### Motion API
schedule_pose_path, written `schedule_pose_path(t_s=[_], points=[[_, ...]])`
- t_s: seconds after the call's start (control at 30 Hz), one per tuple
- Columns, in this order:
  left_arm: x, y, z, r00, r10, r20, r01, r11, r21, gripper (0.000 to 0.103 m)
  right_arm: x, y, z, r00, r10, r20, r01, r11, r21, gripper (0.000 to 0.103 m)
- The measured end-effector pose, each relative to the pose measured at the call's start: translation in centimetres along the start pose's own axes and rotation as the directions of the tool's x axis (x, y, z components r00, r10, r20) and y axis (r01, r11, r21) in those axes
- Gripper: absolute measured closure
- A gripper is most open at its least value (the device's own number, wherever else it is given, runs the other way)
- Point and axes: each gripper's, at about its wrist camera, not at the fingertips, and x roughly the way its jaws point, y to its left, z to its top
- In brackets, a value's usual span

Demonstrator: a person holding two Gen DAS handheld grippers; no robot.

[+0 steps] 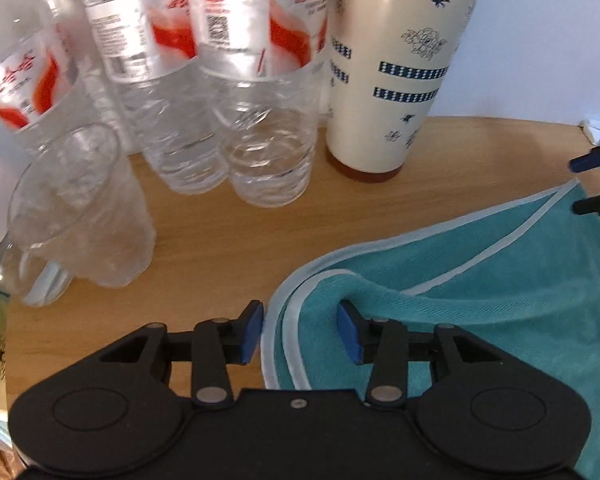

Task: Fold towel

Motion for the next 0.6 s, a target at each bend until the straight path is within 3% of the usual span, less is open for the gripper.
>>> schedule_pose_path(t_s=[0.07,0.13,0.17,0.33,0.47,0.6], points=[[0.1,0.1,0.1,1.0,-0.019,0.007,0.019,1.0,-0.002,0.066,0.4,-0.8,0.2,1.0,0.026,-0.003,-0.026,1.0,0.011,0.06],[0.2,0.1,0.2,1.0,-0.026,0.011,0.026,1.0,-0.006,0.082,0.4,-1.9,0.5,0.994,0.102,-0.035,-0.1,0.994,0.051,0.086],[0.2,0.0,0.2,1.0,-0.018,0.014,0.018,1.0,-0.003,0.085,0.4,-1.9,0.5,0.994,0.101,-0.045,-0.099,0.994,0.047,0.101],[0.1,-0.3,0.1,0.999,0.016,0.03,-0.016,1.0,0.005,0.092,-0.6,-2.6,0.0,0.995,0.1,-0.012,-0.099,0.991,0.089,0.1],[-0.1,-0.7,0.0,0.999,0.043,0.033,-0.044,0.999,0.006,0.091,-1.4,-2.9,-0.6,0.994,0.104,0.044,-0.109,0.986,0.129,0.1],[-1.5,-0.5,0.1,0.998,0.034,0.053,-0.034,0.999,-0.009,0.09,-1.2,-3.2,-0.8,0.991,0.126,0.037,-0.13,0.982,0.134,0.1]])
